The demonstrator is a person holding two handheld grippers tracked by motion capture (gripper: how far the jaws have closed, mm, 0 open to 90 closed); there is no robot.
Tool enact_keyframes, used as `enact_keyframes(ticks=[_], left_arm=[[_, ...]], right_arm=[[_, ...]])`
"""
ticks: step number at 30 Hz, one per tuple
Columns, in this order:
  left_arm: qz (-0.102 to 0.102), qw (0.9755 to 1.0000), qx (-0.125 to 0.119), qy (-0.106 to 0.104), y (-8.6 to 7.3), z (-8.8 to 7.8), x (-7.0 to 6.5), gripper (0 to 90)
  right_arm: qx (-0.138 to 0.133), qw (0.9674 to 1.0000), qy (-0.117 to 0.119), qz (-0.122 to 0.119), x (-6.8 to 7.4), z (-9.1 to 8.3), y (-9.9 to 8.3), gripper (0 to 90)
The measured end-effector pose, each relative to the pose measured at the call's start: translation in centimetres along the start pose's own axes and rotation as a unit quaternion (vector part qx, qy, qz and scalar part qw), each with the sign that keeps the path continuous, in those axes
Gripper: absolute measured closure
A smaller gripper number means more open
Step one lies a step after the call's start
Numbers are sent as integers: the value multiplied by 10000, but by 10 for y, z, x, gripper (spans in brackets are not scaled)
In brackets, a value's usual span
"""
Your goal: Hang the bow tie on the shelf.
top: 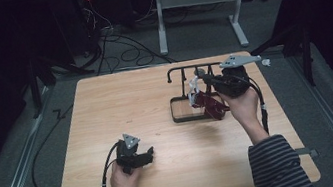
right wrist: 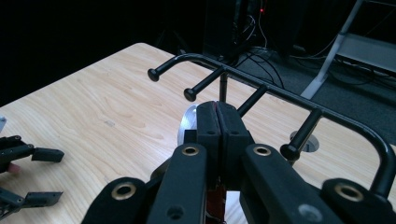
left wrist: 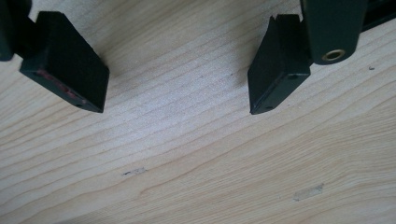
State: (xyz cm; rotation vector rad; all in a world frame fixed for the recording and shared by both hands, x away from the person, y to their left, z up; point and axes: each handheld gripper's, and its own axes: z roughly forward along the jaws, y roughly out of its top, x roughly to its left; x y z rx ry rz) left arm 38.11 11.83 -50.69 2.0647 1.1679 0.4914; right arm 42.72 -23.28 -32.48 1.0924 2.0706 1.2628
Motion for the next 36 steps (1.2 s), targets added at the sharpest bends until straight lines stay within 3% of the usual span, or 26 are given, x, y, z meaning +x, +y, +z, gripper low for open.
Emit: enact_keyframes(ticks=[25, 36], left_arm=[[-5, 10000, -3, -1, 0, 0, 0, 211], [-7, 10000, 0, -7, 0, 0, 0, 211]], right_arm=[[247, 9995, -158, 82, -13, 20, 10, 900], [328, 9992, -212, 51, -15, 30, 25, 900]])
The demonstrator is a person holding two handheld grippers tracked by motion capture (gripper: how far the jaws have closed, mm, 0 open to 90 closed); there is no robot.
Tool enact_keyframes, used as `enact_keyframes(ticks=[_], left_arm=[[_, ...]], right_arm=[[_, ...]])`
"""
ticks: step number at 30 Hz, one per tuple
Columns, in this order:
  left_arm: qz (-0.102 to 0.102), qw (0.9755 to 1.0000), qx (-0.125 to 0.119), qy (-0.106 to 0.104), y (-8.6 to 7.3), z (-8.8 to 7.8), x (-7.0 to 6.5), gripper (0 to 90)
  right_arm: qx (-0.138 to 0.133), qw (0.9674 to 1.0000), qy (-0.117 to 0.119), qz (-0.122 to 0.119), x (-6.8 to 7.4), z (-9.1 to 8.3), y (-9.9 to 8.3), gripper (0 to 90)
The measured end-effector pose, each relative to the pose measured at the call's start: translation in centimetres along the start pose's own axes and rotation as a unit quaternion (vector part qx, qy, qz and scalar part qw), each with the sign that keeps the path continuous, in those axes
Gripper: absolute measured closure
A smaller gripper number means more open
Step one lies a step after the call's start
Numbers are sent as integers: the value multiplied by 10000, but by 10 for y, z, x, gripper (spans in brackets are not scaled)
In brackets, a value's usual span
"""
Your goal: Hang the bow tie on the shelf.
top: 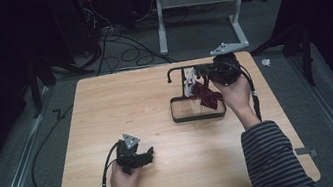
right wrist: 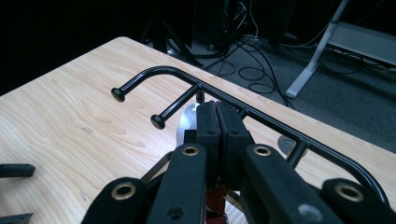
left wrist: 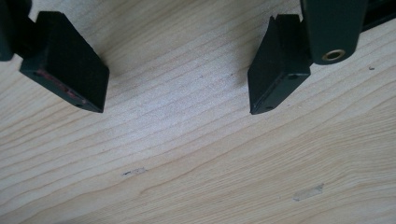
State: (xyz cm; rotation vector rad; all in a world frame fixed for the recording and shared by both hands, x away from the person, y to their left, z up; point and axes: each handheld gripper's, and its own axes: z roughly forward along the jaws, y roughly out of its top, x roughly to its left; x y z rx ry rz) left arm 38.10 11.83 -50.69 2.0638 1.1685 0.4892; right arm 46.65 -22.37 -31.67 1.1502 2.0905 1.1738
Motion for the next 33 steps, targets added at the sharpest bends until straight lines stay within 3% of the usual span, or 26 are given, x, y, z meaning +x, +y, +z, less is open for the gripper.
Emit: enact_keyframes(ticks=[18, 33], left_arm=[[11, 10000, 4, -3, 0, 0, 0, 211], [11, 10000, 3, -3, 0, 0, 0, 211]], right_arm=[[174, 9998, -73, 12, -1, 22, 5, 900], [203, 9997, -132, 27, -5, 25, 7, 900]])
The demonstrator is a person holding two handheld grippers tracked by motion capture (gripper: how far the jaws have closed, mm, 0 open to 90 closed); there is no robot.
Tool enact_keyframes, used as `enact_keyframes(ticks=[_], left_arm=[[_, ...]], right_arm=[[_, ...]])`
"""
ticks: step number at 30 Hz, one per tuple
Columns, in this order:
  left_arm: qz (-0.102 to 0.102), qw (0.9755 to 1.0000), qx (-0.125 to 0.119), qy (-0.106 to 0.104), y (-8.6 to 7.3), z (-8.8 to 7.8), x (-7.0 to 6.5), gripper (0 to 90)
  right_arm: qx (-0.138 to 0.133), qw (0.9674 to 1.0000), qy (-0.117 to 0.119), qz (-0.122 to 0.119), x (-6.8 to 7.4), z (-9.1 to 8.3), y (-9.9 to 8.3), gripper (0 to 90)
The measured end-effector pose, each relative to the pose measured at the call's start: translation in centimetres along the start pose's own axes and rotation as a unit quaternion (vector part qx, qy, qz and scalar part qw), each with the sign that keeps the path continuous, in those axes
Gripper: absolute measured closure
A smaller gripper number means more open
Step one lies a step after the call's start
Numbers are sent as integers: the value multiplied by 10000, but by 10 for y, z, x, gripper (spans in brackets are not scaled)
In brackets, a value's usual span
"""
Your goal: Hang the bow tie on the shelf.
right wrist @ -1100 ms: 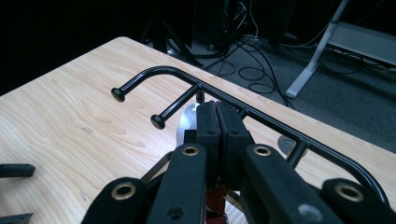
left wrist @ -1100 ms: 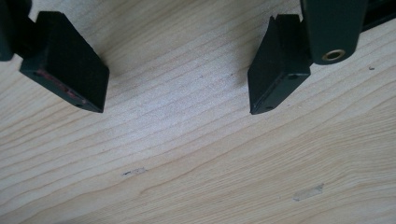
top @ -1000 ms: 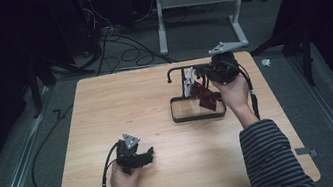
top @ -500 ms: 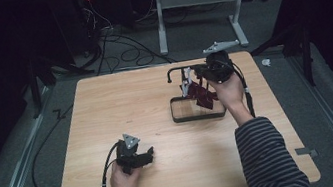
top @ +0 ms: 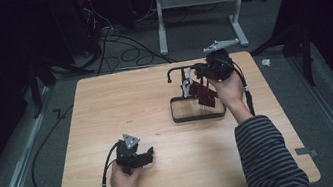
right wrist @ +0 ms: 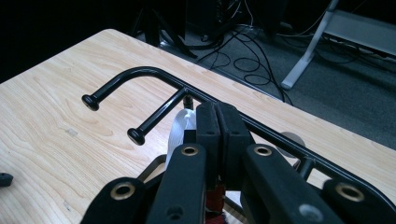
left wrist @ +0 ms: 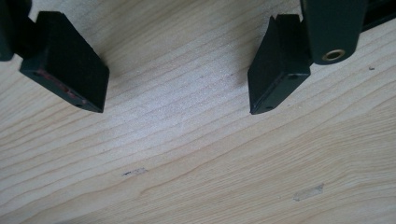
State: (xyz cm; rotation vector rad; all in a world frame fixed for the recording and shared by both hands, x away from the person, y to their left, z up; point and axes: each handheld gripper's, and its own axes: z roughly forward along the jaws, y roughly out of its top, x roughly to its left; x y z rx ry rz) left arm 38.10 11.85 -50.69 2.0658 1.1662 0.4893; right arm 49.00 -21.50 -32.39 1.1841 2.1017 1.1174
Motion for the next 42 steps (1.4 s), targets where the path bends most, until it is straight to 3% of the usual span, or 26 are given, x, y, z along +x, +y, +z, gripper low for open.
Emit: enact_keyframes(ticks=[9, 21, 31, 42], left_arm=[[-1, 10000, -2, 1, 0, 0, 0, 211], [-8, 10000, -8, 4, 0, 0, 0, 211], [-8, 10000, -9, 5, 0, 0, 0, 211], [-10, 10000, -11, 7, 0, 0, 0, 211]], right_arm=[[-16, 10000, 14, 41, 1, 0, 1, 845], [-214, 9997, 146, -10, 7, -20, 1, 740], [-209, 9992, 311, 165, 3, -27, -11, 675], [-197, 9989, 323, 272, -2, -39, -28, 660]])
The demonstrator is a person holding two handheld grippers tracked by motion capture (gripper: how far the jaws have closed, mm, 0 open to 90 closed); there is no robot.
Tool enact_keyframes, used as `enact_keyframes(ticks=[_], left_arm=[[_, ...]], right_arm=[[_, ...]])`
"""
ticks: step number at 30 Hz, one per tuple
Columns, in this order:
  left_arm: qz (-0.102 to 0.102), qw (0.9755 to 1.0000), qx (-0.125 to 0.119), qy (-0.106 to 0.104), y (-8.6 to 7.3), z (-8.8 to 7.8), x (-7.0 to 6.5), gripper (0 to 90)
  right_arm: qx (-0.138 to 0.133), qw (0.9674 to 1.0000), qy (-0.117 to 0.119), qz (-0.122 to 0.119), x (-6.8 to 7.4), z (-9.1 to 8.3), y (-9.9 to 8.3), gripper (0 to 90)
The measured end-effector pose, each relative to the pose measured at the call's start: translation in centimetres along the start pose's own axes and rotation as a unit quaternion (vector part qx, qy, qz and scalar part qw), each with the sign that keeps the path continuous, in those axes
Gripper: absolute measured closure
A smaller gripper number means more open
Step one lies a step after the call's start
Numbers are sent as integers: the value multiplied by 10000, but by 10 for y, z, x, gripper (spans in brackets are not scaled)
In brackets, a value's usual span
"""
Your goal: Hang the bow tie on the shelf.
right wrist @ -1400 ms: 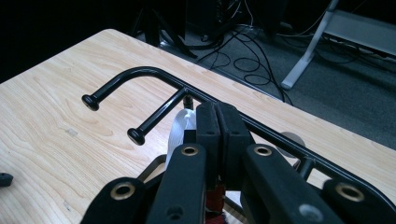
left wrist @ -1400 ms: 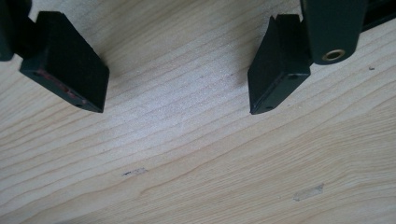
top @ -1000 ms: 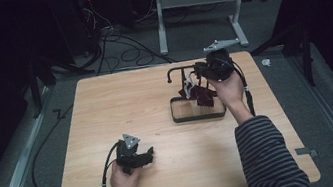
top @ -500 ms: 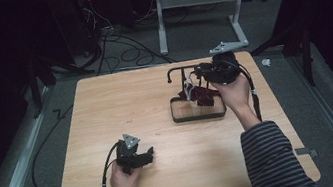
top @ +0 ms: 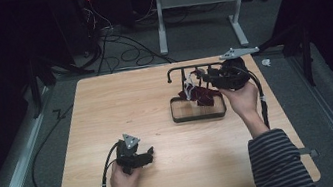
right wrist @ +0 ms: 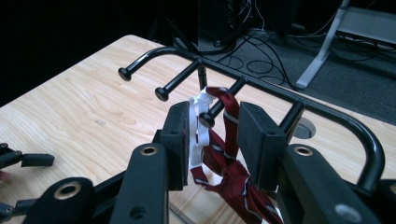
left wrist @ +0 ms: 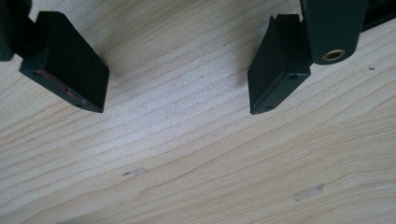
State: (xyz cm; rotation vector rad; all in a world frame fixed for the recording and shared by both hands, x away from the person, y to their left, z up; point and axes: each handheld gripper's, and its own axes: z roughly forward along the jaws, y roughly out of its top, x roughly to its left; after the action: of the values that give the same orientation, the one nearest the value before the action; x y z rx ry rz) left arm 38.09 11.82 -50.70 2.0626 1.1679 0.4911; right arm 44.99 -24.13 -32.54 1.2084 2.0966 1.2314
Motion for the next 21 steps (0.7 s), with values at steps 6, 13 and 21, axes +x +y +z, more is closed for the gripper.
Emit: enact_keyframes(ticks=[6, 13, 21], left_arm=[[1, 10000, 0, 0, 0, 0, 0, 211], [5, 10000, 2, -5, 0, 0, 0, 211], [7, 10000, 1, -8, 0, 0, 0, 211]], right_arm=[[-7, 10000, 7, 31, 1, -5, -6, 653], [-16, 10000, 59, 37, 3, -11, -13, 652], [-64, 9999, 129, 50, 7, -17, -23, 651]])
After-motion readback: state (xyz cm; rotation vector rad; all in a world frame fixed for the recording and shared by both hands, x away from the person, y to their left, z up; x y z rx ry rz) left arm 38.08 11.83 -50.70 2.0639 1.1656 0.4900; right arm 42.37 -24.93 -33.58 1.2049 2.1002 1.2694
